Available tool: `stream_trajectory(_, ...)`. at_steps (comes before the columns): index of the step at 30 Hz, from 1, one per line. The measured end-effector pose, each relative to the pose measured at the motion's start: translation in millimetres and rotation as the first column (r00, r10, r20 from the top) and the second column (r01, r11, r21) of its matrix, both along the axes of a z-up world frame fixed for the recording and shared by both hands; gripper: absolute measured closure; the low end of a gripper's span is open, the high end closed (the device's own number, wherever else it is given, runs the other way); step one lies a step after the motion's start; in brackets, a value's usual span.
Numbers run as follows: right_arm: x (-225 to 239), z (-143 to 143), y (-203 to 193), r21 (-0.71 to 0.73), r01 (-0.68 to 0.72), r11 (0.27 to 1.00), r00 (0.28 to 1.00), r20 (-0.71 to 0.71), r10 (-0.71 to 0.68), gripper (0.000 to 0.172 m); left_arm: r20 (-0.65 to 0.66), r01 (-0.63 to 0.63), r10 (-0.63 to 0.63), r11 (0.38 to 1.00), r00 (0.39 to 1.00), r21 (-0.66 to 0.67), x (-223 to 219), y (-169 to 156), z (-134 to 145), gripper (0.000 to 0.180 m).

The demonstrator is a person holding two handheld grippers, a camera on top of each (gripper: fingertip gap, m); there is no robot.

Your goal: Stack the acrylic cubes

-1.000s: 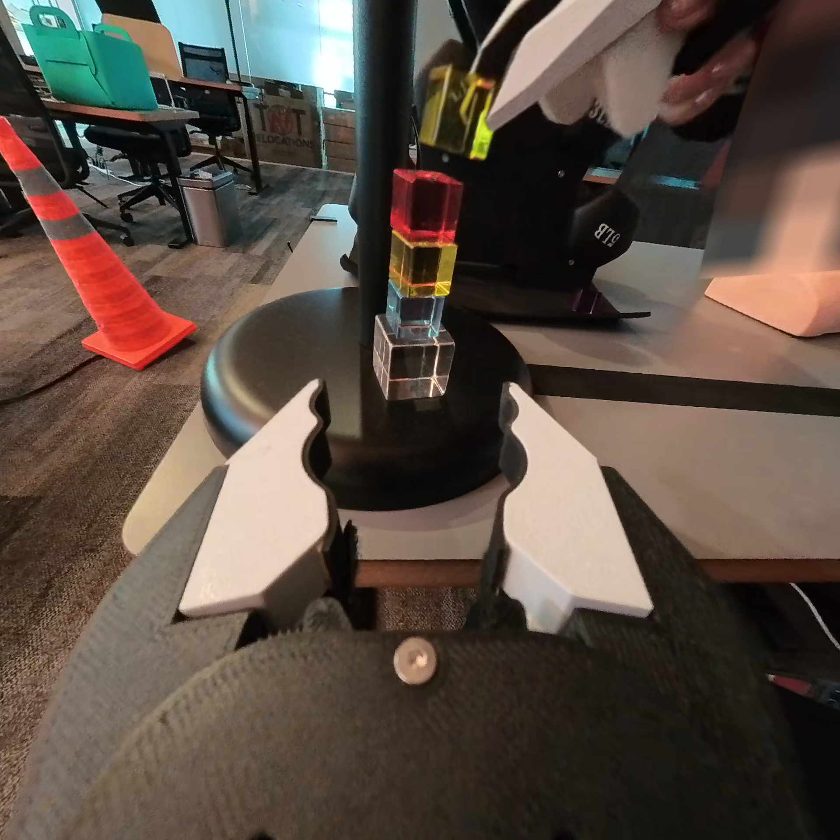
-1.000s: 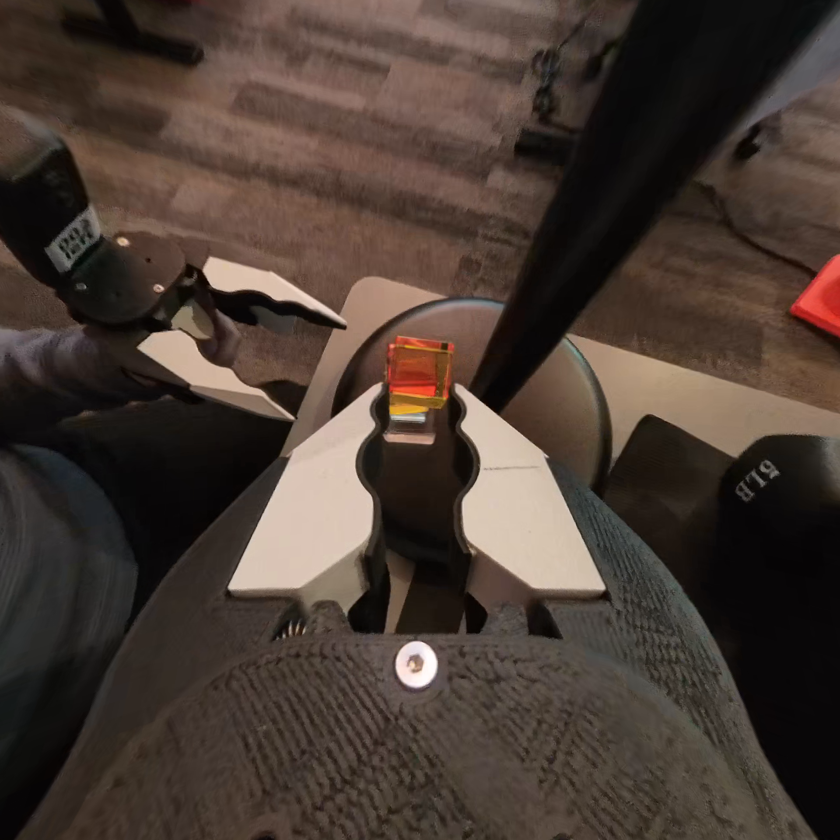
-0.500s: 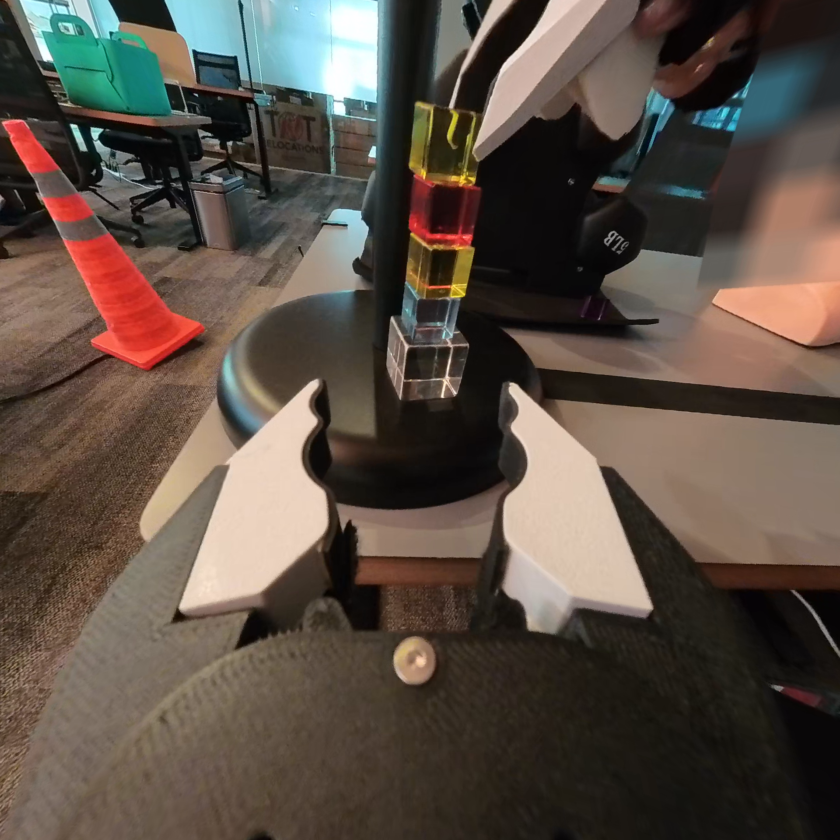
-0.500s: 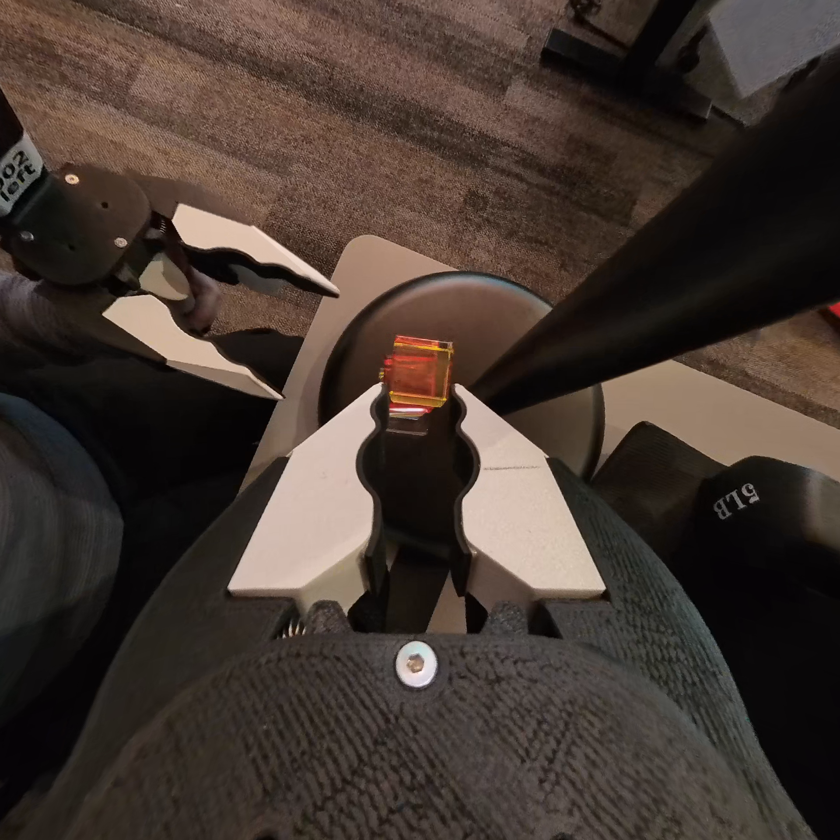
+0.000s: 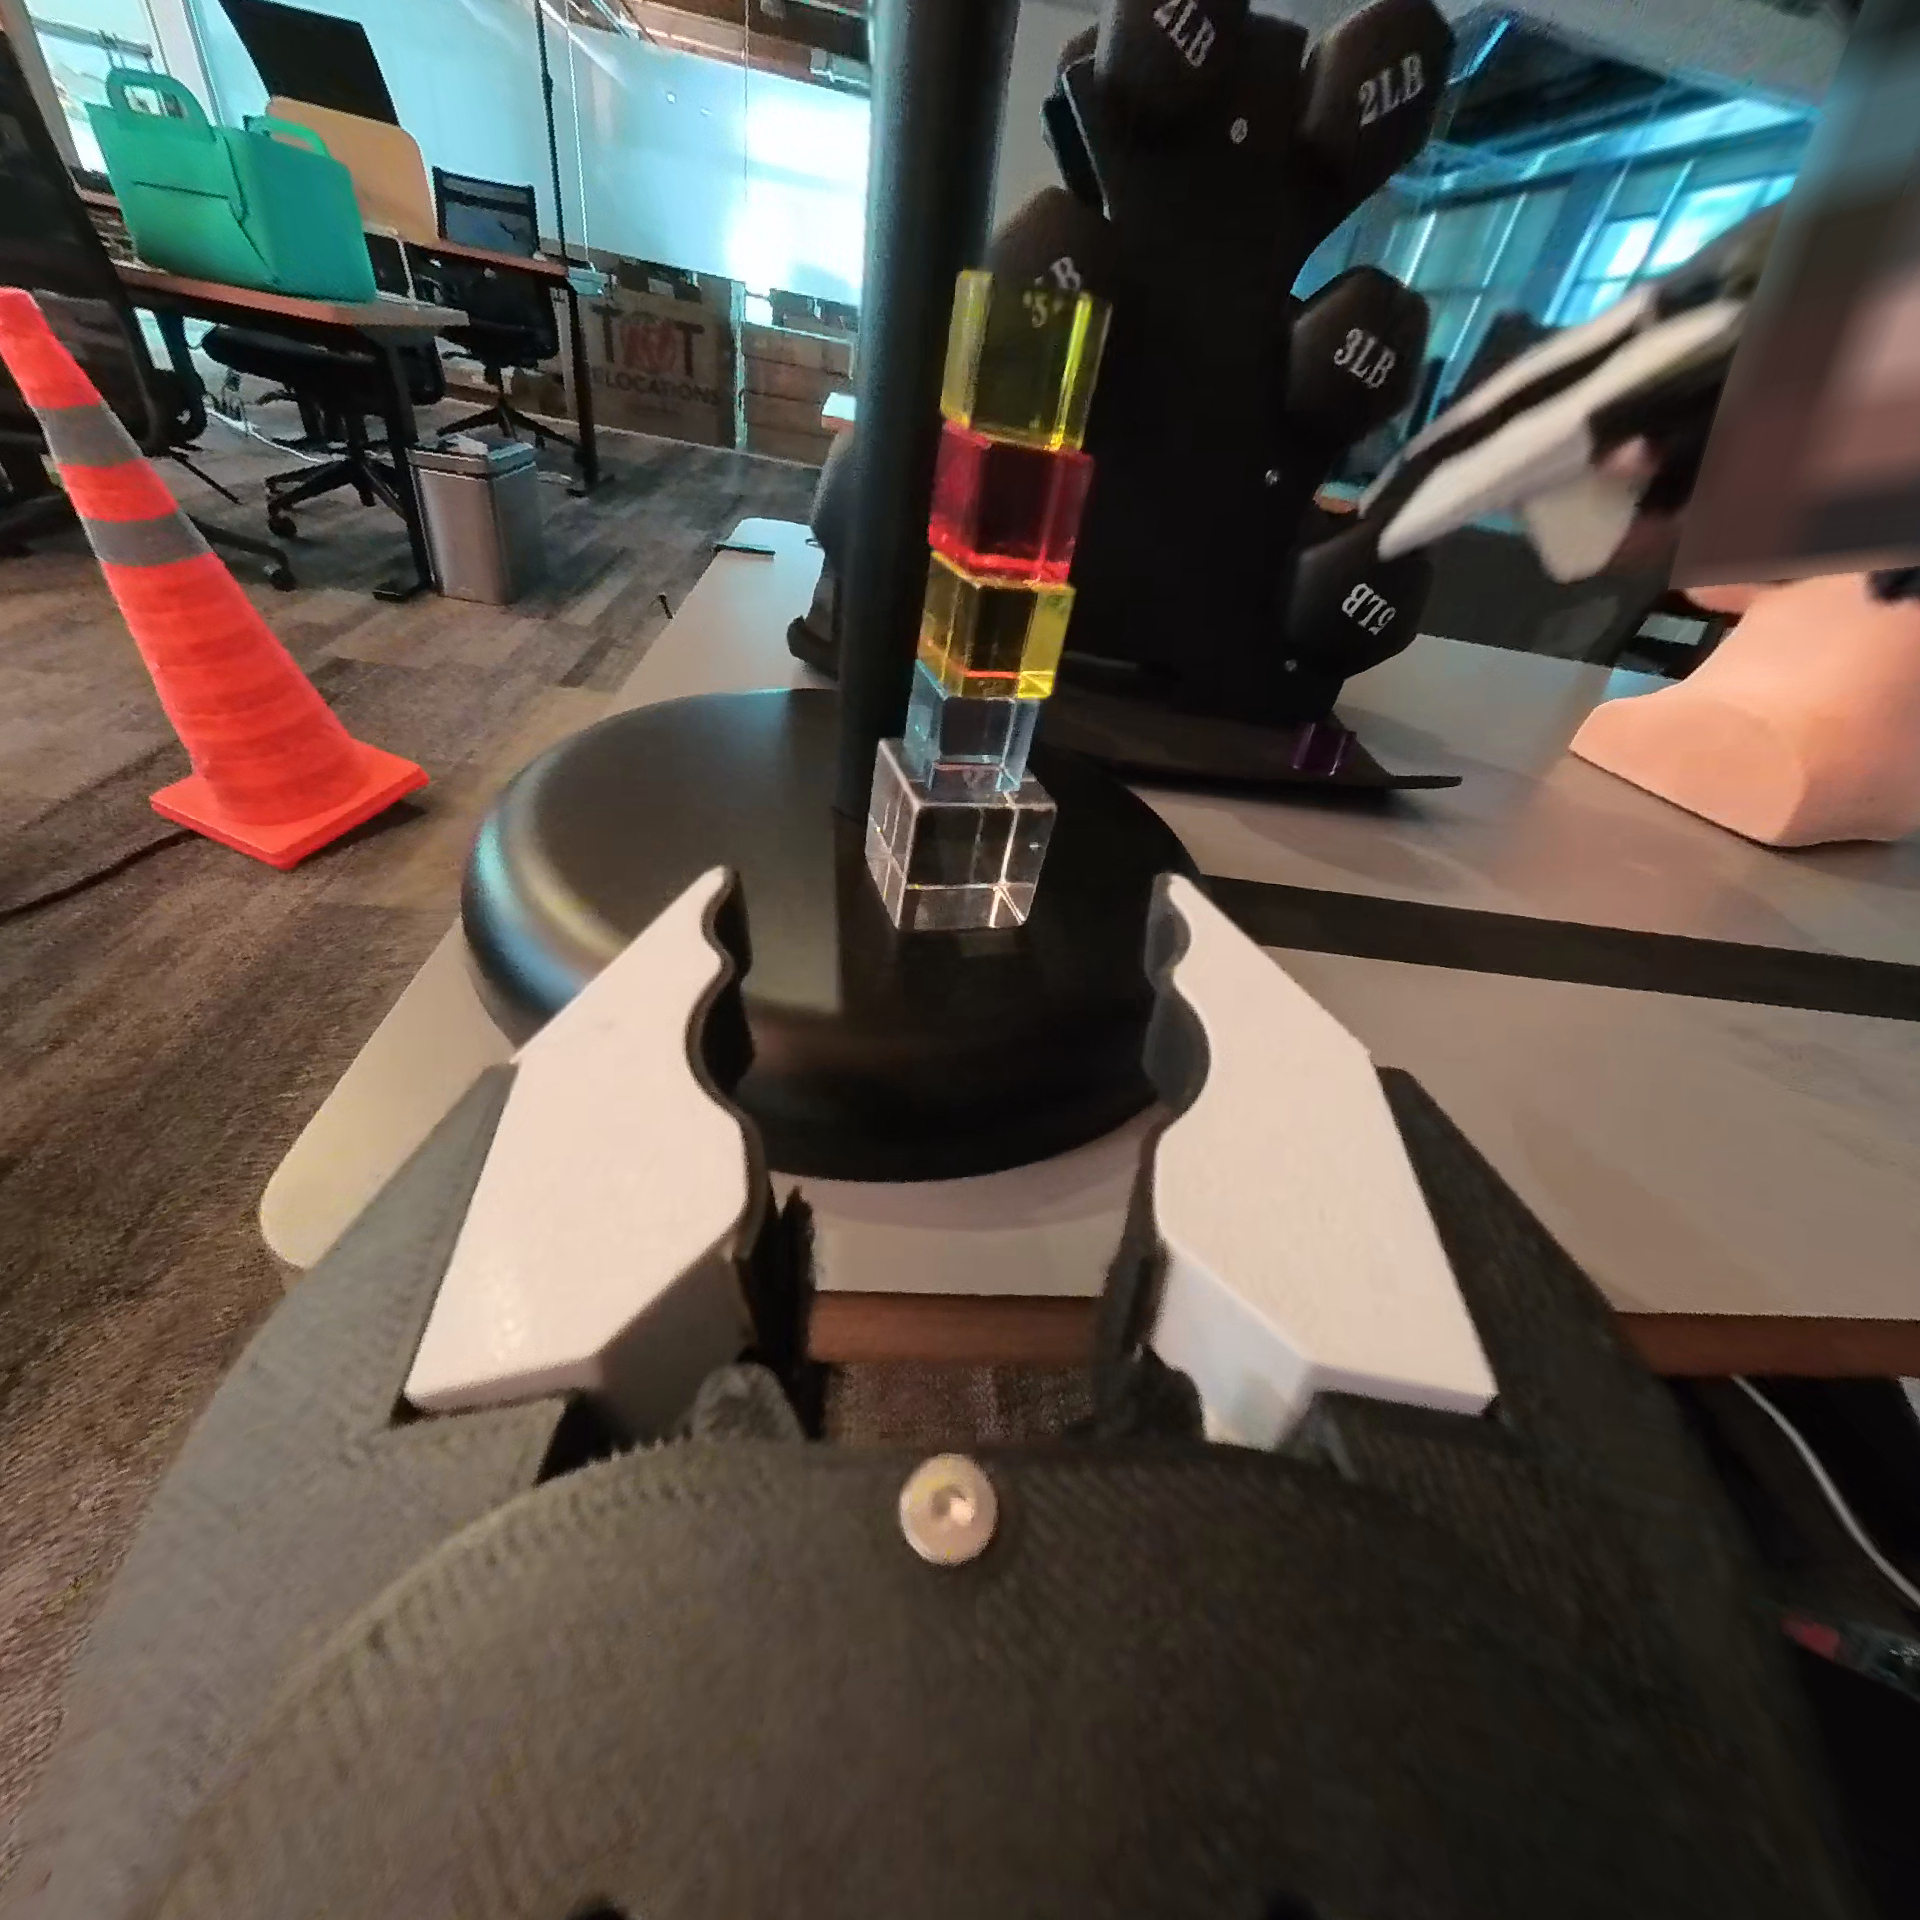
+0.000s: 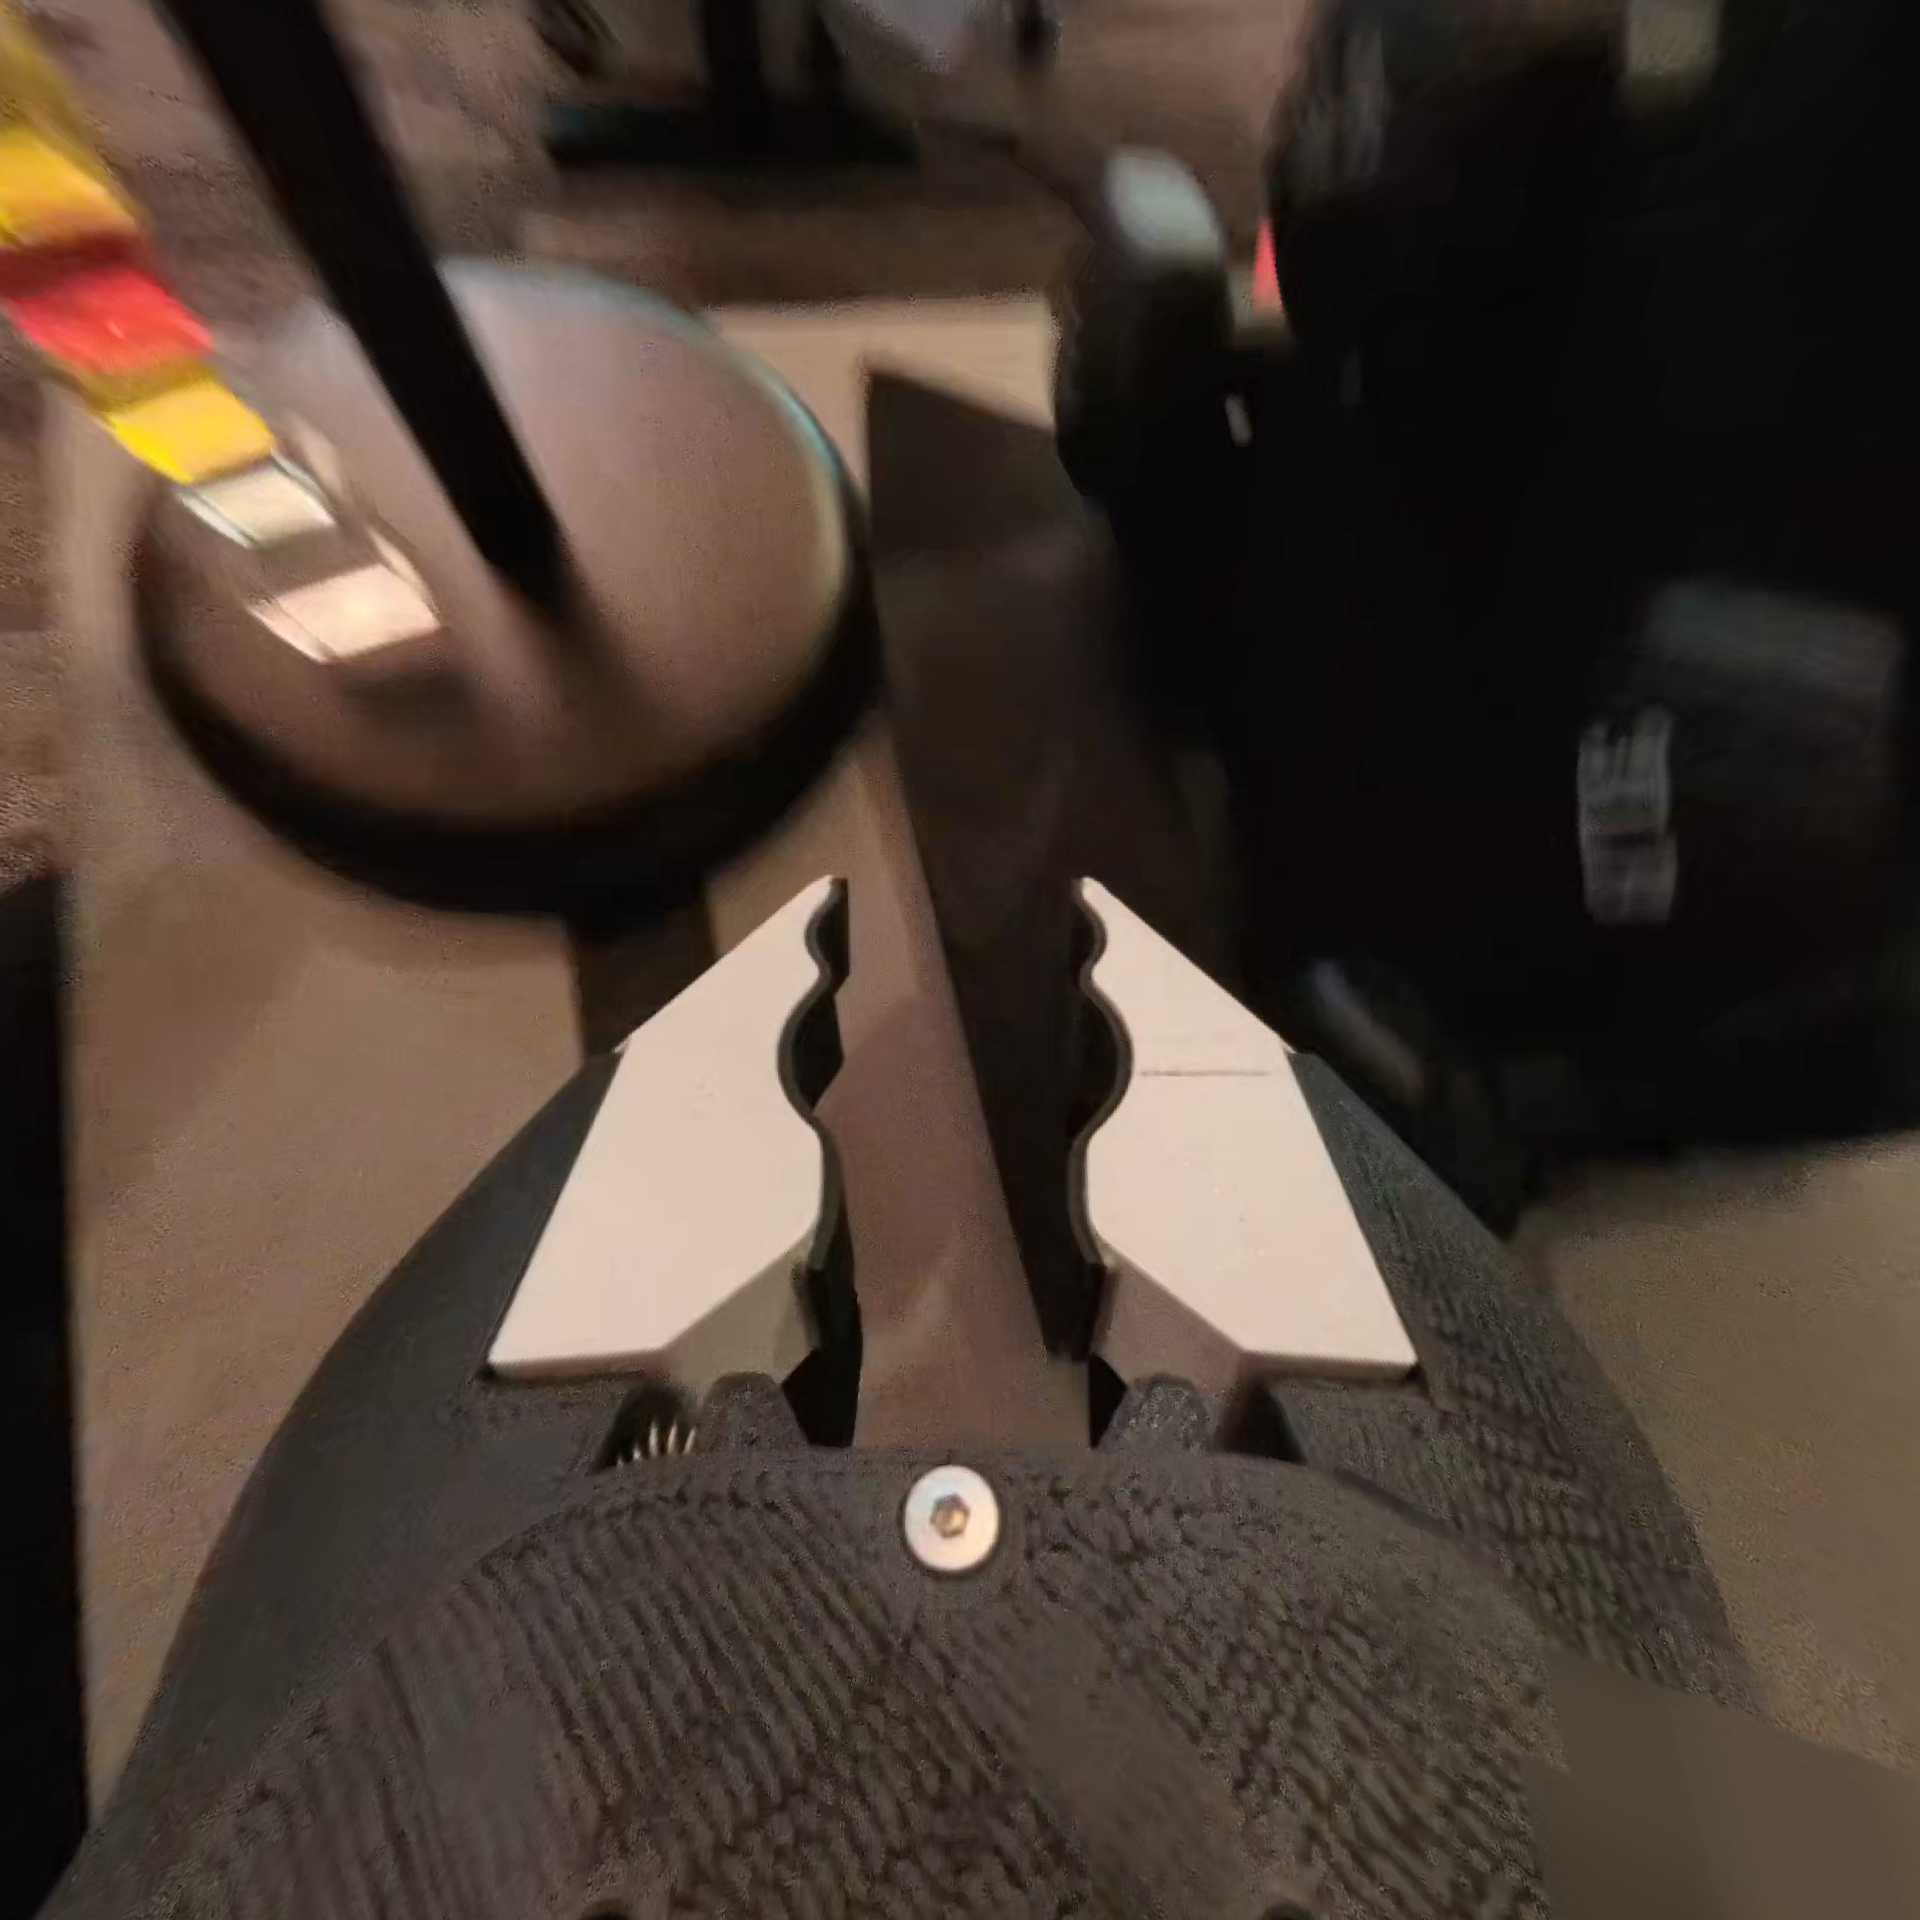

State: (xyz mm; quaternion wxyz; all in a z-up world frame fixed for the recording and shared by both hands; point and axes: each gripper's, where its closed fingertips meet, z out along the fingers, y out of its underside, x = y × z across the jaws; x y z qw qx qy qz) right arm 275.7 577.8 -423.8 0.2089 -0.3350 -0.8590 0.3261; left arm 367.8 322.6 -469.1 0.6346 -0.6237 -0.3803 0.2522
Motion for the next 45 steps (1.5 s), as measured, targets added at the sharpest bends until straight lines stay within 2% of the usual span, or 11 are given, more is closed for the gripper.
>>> stream_trajectory(3, 3.5, -57.6, 44.7, -0.017, 0.108, 0.994, 0.984, 0.144, -0.104, 0.124, 0.013, 0.015, -0.015, 1.000, 1.000, 0.005, -0.2, 4.1, -4.8, 0.103)
stream_trajectory(6, 4.8, -85.2, 64.4, -0.017, 0.132, 0.991, 0.986, 0.105, -0.129, 0.120, 0.012, 0.022, -0.022, 1.000, 1.000, -0.007, 0.5, 7.2, -5.7, 0.103)
stream_trajectory(9, -5.7, -95.9, 71.4, -0.096, 0.170, 0.981, 0.984, 0.062, -0.165, 0.117, 0.007, 0.024, -0.024, 1.000, 1.000, -0.010, 1.4, 7.5, -4.4, 0.103)
stream_trajectory(13, -18.4, -108.1, 75.8, -0.214, 0.226, 0.950, 0.971, 0.127, -0.203, 0.119, 0.011, 0.026, -0.026, 1.000, 1.000, -0.013, 1.9, 7.2, -4.1, 0.103)
stream_trajectory(17, -14.5, -115.2, 66.4, -0.262, 0.196, 0.945, 0.972, 0.178, -0.152, 0.145, 0.003, 0.021, -0.021, 1.000, 1.000, -0.018, 2.1, 5.1, -2.0, 0.104)
stream_trajectory(21, 3.6, -84.2, 30.5, -0.333, 0.083, 0.939, 0.993, 0.105, -0.050, 0.146, 0.011, 0.021, -0.021, 1.000, 1.000, -0.013, 1.3, 4.3, -4.0, 0.104)
stream_trajectory(27, 37.7, 28.7, -88.2, -0.363, -0.184, 0.914, 0.982, -0.107, 0.155, 0.147, 0.029, 0.030, -0.029, 0.999, 0.999, -0.025, 0.8, 10.7, -11.2, 0.104)
stream_trajectory(30, 49.8, 65.3, -148.8, -0.302, -0.346, 0.888, 0.937, -0.166, 0.309, 0.146, 0.027, 0.036, -0.035, 0.999, 0.999, -0.031, 2.1, 14.1, -11.3, 0.103)
stream_trajectory(34, 49.4, 71.6, -200.0, -0.188, -0.454, 0.871, 0.891, -0.118, 0.439, 0.146, 0.016, 0.039, -0.039, 0.999, 0.999, -0.037, 4.2, 15.5, -7.8, 0.103)
stream_trajectory(38, 36.9, 59.2, -217.3, -0.044, -0.446, 0.894, 0.894, -0.076, 0.442, 0.146, 0.004, 0.039, -0.039, 0.998, 0.999, -0.042, 5.5, 14.0, -4.5, 0.103)
stream_trajectory(45, 30.8, 60.5, -222.4, -0.066, -0.403, 0.913, 0.915, -0.035, 0.401, 0.146, 0.010, 0.043, -0.043, 0.999, 0.999, -0.031, 4.9, 12.7, -6.8, 0.103)
